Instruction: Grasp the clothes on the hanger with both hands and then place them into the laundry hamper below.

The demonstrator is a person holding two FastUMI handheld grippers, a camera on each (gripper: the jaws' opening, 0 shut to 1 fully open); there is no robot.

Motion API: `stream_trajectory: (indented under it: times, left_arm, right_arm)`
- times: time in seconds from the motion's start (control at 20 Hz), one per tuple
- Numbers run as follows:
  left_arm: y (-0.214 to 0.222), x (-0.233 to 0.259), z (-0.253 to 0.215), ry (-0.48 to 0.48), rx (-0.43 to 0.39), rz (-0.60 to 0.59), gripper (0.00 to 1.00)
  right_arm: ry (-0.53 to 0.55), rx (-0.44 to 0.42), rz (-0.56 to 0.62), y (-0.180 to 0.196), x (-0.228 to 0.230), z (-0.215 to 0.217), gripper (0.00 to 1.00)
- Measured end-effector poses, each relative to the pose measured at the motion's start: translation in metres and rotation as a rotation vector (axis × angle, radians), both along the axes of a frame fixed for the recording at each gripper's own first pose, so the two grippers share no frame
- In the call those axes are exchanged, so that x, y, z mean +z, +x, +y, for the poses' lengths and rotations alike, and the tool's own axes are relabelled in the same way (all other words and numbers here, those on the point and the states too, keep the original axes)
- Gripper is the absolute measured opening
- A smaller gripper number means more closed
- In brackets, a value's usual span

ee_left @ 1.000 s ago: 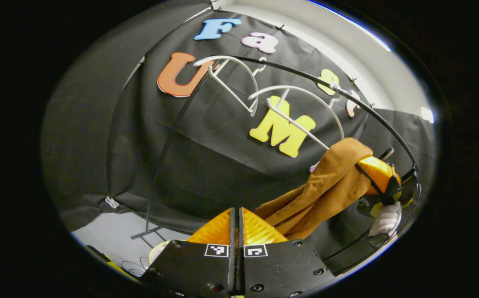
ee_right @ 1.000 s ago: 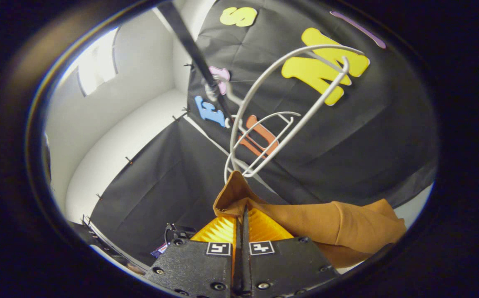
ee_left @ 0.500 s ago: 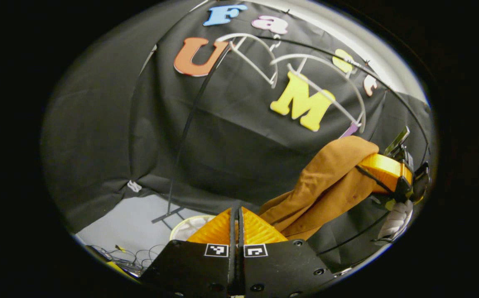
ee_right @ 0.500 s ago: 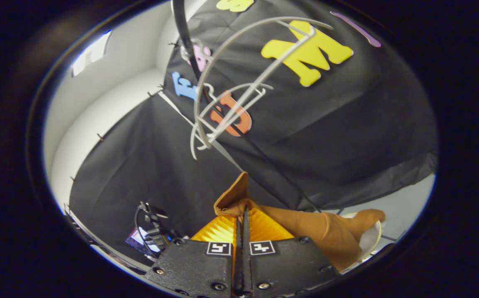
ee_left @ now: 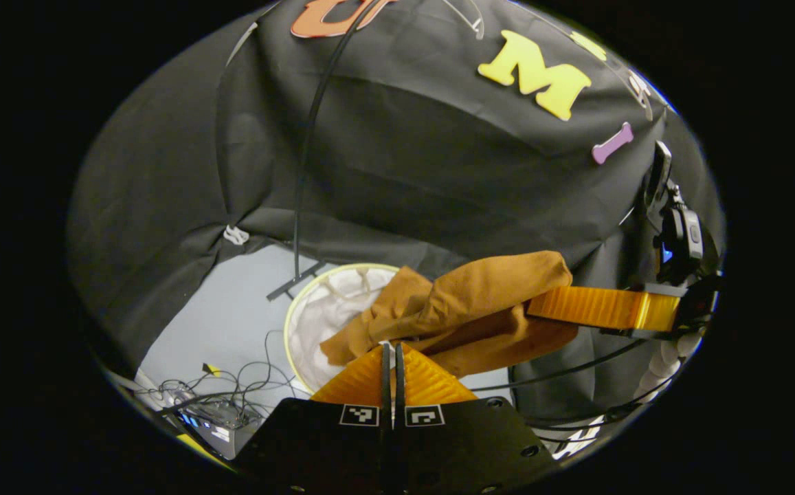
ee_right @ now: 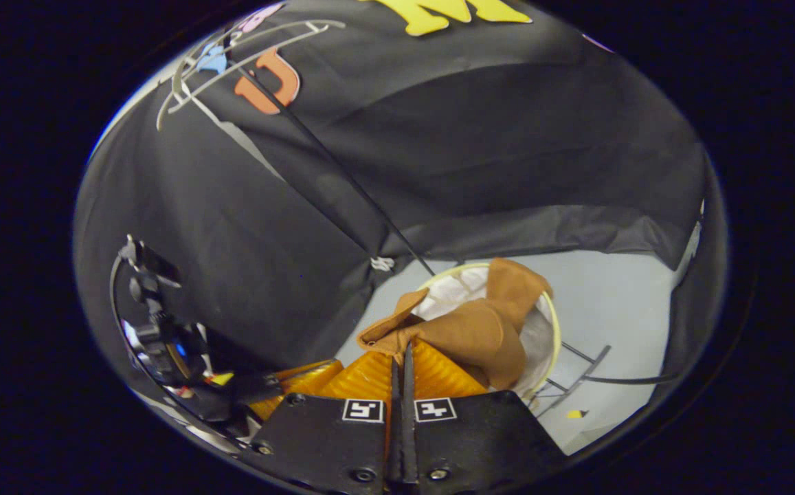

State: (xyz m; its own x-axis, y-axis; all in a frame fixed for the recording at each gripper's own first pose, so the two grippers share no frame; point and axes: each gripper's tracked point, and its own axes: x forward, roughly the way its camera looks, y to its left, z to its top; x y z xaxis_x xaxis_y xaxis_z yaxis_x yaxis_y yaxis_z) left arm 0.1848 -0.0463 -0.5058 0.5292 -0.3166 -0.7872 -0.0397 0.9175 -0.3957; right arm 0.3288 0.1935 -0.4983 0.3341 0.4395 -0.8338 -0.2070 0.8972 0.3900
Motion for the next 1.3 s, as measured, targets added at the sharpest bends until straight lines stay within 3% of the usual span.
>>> stream_trajectory:
  times: [0.05,0.1,0.15,0.2,0.25,0.55,0.65,0.7,0.75,0.85,0.9,0.95,1.15,1.2,1.25,1.3]
  left_arm:
    - [-0.005,-0.003,0.001,0.017,-0.004,0.032,0.06]
    - [-0.011,-0.009,0.000,0.034,-0.010,0.063,0.00]
    - [-0.016,-0.014,-0.002,0.045,-0.016,0.088,0.00]
    - [-0.018,-0.016,-0.006,0.051,-0.021,0.100,0.06]
    - [-0.018,-0.018,-0.008,0.057,-0.026,0.103,0.00]
    - [-0.016,-0.023,-0.005,0.120,-0.027,0.101,0.00]
    - [-0.016,-0.027,-0.005,0.137,-0.028,0.091,0.11]
    - [-0.015,-0.023,-0.003,0.143,-0.026,0.086,0.23]
    - [-0.013,-0.026,-0.005,0.150,-0.023,0.080,0.40]
    - [-0.014,-0.020,0.001,0.180,-0.007,0.066,0.74]
    - [-0.017,-0.019,0.005,0.194,0.002,0.066,0.92]
    - [-0.020,-0.018,0.006,0.201,0.004,0.059,0.96]
    - [-0.029,0.002,0.014,0.236,0.026,0.024,0.96]
    - [-0.030,0.010,0.016,0.243,0.038,0.007,1.00]
    - [-0.029,0.020,0.018,0.247,0.050,-0.012,0.96]
    - [-0.028,0.030,0.021,0.251,0.061,-0.039,1.00]
  right_arm:
    - [-0.041,0.006,0.028,-0.001,-0.009,0.001,0.04]
    - [-0.094,0.015,0.043,-0.002,-0.012,0.000,0.04]
    - [-0.119,0.021,0.061,-0.005,-0.012,-0.002,0.04]
    - [-0.128,0.024,0.073,-0.007,-0.013,0.002,0.04]
    - [-0.141,0.028,0.078,-0.008,-0.014,-0.001,0.04]
    - [-0.184,0.014,0.034,-0.005,-0.010,-0.007,0.04]
    - [-0.211,0.019,-0.029,0.005,-0.004,-0.014,0.48]
    - [-0.235,0.031,-0.071,0.015,0.000,-0.017,0.70]
    - [-0.256,0.038,-0.110,0.022,0.006,-0.022,0.81]
    - [-0.286,0.058,-0.139,0.023,0.011,-0.026,0.83]
    - [-0.290,0.060,-0.154,0.023,0.014,-0.026,0.91]
    - [-0.298,0.064,-0.163,0.019,0.015,-0.026,0.92]
    - [-0.301,0.075,-0.196,0.001,0.031,-0.031,0.92]
    - [-0.299,0.071,-0.216,0.001,0.037,-0.031,0.92]
    - [-0.299,0.068,-0.235,0.000,0.046,-0.033,0.92]
    - [-0.301,0.063,-0.259,0.001,0.056,-0.034,0.92]
